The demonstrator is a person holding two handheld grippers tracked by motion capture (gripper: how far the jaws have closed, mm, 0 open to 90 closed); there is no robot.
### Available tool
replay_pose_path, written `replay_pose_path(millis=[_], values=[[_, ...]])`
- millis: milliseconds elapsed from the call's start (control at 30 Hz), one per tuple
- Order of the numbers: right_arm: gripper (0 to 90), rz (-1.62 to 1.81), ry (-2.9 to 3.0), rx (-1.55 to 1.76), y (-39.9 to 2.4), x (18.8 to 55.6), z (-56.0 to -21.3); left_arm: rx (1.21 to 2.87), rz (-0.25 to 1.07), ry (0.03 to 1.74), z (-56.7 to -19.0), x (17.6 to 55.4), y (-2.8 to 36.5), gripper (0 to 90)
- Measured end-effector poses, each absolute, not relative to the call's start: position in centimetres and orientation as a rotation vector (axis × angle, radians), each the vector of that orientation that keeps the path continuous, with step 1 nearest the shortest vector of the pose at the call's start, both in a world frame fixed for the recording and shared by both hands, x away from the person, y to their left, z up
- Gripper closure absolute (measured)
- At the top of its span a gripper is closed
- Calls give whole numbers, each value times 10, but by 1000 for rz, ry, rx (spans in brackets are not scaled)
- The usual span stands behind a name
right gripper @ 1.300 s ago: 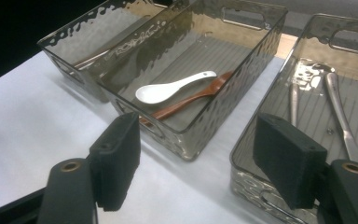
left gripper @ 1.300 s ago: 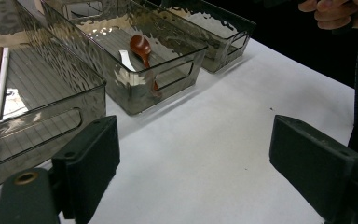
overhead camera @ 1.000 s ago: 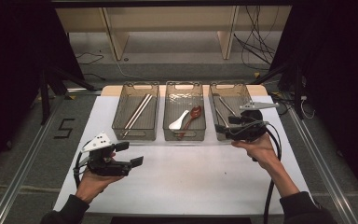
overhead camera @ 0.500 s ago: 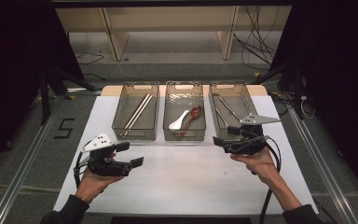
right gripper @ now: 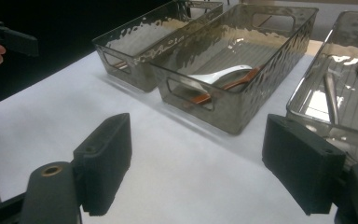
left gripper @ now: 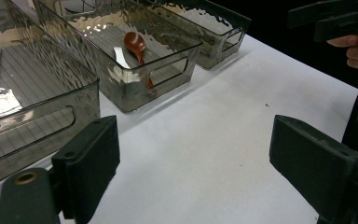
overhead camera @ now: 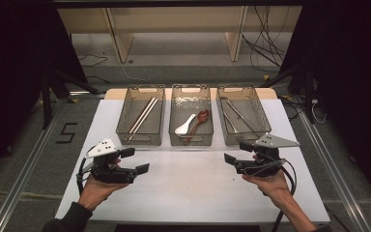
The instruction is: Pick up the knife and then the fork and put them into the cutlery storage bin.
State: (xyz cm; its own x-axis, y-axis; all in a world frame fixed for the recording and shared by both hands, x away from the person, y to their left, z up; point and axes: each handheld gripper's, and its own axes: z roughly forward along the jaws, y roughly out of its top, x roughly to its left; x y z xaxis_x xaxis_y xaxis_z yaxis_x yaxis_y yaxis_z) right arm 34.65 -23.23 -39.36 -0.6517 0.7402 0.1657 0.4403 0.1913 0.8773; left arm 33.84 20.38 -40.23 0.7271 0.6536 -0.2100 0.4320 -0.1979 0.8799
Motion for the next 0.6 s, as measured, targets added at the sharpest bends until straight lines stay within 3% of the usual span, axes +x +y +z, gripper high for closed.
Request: replay_pose_path(millis=[600], values=[[240, 1438, 2177, 1092, -239, 321, -407, 1830, 246, 843, -403, 336, 202, 155]])
